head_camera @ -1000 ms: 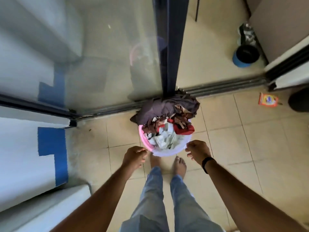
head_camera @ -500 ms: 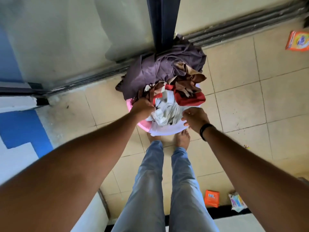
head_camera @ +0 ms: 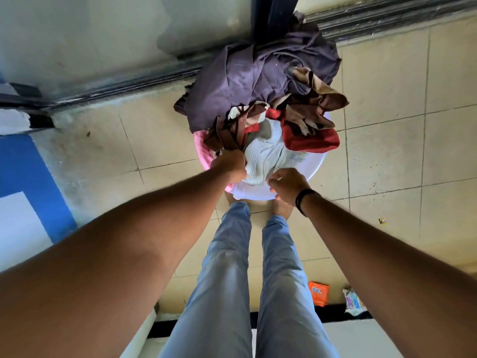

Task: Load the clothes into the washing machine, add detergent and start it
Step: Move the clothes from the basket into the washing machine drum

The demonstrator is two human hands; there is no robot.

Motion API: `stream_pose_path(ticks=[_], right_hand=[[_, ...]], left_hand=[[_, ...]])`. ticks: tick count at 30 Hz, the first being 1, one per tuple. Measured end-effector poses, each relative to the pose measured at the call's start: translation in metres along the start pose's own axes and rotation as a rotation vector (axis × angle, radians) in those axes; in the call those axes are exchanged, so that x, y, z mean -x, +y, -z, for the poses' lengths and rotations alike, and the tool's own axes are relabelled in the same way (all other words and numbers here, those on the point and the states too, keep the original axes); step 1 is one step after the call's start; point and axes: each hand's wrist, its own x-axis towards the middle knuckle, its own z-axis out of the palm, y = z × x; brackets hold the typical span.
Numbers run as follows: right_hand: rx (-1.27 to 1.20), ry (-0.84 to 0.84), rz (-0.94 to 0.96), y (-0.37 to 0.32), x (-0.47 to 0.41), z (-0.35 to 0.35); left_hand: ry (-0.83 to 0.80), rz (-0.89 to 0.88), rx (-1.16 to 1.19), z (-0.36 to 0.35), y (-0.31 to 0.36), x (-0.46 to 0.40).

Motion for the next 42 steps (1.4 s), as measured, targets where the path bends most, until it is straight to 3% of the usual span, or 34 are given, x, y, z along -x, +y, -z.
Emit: stream_pose_path(ticks=[5, 9, 17, 30, 36, 42], right_hand=[[0.112, 0.070, -0.007, 0.006, 0.029, 0.009], [0.211, 0.098, 0.031, 0.014, 0.062, 0.025], [0.377, 0.103, 0.144, 0.003, 0.155, 0.056], [0.324, 0.193, 0.322, -0.011, 0.297, 0.093], [0.315, 0.223, 0.421, -0.005, 0.342, 0.105], [0.301, 0.188, 0.502, -0.018, 0.368, 0.107]], left_hand=[[-0.031, -0.155, 0.098, 0.001, 0.013, 0.056], [0.060, -0.162, 0.250, 0.008, 0.018, 0.128], [0.250, -0.208, 0.317, 0.036, 0.047, 0.268], [0.541, -0.503, 0.403, 0.098, 0.116, 0.439], [0.846, -0.578, 0.354, 0.130, 0.135, 0.502], [1.166, -0.561, 0.567, 0.177, 0.142, 0.565]])
